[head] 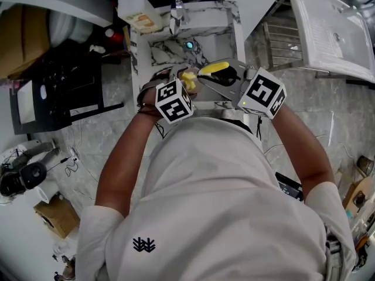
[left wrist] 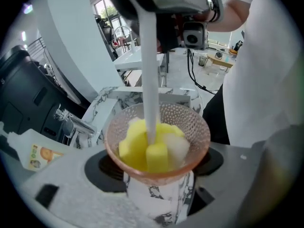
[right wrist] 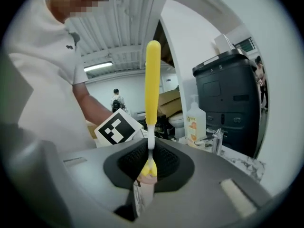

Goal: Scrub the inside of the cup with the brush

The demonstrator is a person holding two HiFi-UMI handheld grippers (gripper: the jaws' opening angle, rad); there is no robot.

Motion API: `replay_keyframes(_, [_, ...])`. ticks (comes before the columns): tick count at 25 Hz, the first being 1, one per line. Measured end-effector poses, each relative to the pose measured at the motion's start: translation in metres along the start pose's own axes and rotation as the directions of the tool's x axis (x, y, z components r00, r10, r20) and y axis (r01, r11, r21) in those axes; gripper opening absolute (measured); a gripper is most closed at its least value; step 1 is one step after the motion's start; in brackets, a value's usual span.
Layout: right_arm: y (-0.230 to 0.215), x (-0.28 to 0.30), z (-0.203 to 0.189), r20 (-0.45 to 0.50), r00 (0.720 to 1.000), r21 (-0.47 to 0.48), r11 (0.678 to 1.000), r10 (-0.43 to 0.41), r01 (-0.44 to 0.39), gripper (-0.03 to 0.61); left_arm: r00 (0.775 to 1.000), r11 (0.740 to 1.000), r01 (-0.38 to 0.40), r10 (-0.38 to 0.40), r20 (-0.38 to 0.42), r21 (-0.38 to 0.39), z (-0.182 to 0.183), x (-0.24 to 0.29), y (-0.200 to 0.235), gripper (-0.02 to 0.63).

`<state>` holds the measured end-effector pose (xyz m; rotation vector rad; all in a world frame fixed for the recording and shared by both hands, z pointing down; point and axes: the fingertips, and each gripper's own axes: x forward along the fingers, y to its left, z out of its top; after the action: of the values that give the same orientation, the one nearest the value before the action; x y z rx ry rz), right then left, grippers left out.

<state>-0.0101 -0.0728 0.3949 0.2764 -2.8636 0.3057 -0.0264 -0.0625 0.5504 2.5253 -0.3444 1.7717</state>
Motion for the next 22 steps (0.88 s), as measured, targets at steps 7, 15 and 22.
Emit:
replay_keyframes(7, [-0.021,-0.016,-0.025,-0.006,0.998,0.216,0.975,-0.058,0.058,0.043,1.000,1.000,-0.017,0.017,-0.004,-0.025,-0.007,0.002,0.000,0.379])
replay_keyframes(15, [-0.020,-0.031,-0.029,-0.036,0.995,0.298,0.950,-0.090,0.097,0.043,0.999,0.999,-0.044,0.044,-0.018,-0.005,-0.008,0.005,0.005,0.379])
replay_keyframes(22, [-0.013,-0.050,-0.018,-0.025,0.993,0.284,0.951,-0.116,0.118,0.043,0.997,0.998,-0.063,0.063,-0.037,0.008,-0.013,0.007,0.009,0.379])
